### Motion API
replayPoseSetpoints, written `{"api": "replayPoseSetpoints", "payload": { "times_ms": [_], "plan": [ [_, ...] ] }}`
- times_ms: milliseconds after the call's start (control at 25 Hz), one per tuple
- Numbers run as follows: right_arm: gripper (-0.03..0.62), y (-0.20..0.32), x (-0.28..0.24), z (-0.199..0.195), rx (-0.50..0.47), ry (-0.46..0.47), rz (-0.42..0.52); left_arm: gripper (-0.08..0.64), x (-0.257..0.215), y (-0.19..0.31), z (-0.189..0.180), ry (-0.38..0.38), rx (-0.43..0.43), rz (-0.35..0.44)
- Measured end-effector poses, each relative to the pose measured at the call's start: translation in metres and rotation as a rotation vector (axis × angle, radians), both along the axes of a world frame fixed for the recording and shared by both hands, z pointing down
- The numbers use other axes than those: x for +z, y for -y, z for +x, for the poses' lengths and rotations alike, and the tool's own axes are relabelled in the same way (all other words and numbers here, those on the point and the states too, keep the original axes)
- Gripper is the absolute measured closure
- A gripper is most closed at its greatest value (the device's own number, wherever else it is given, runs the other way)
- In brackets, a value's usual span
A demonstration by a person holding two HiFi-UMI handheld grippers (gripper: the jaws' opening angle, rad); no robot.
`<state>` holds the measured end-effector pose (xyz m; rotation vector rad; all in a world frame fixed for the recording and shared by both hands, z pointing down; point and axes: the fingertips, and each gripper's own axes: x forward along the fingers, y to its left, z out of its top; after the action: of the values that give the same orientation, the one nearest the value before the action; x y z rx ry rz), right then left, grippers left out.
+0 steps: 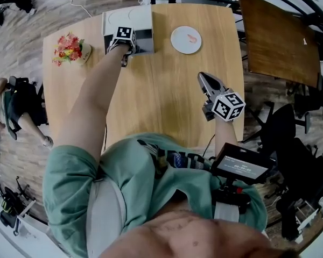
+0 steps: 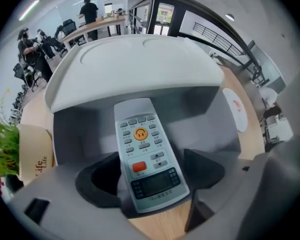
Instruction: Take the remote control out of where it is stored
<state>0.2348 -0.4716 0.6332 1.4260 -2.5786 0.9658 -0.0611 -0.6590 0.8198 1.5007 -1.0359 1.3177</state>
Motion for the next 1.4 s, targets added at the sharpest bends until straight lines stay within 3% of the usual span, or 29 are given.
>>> {"api": "replayPoseSetpoints", "payload": {
  "times_ms": [40,200,440,720,1000,1160,1400],
  "plan": [
    [0.588,0.001,0.000,0.000,0.001,0.000,-0.001,0.210,0.000,0.001,-0.001,0.013,0.015,-0.001],
    [0.588,0.002,-0.004,-0.002,-0.003,-0.003,0.003,0.242,-0.006,0.000,-0.002,-0.043,0.016,-0.012],
    [0.588,0.004,-0.014,-0.018,-0.029,-0.013,0.019,0.252,-0.026,-0.004,-0.004,-0.140,-0.018,-0.004],
    [0.588,0.012,-0.037,-0.042,-0.071,-0.013,0.052,0.256,-0.063,-0.010,-0.004,-0.197,0.023,0.005],
    [0.588,0.009,-0.054,-0.072,-0.120,-0.038,0.074,0.258,-0.094,-0.036,-0.015,-0.331,0.021,0.048],
    [0.588,0.008,-0.064,-0.087,-0.140,-0.053,0.089,0.258,-0.120,-0.055,-0.029,-0.408,0.032,0.074],
    [0.588,0.011,-0.081,-0.123,-0.195,-0.074,0.109,0.258,-0.151,-0.087,-0.073,-0.461,0.036,0.133]
  ]
}}
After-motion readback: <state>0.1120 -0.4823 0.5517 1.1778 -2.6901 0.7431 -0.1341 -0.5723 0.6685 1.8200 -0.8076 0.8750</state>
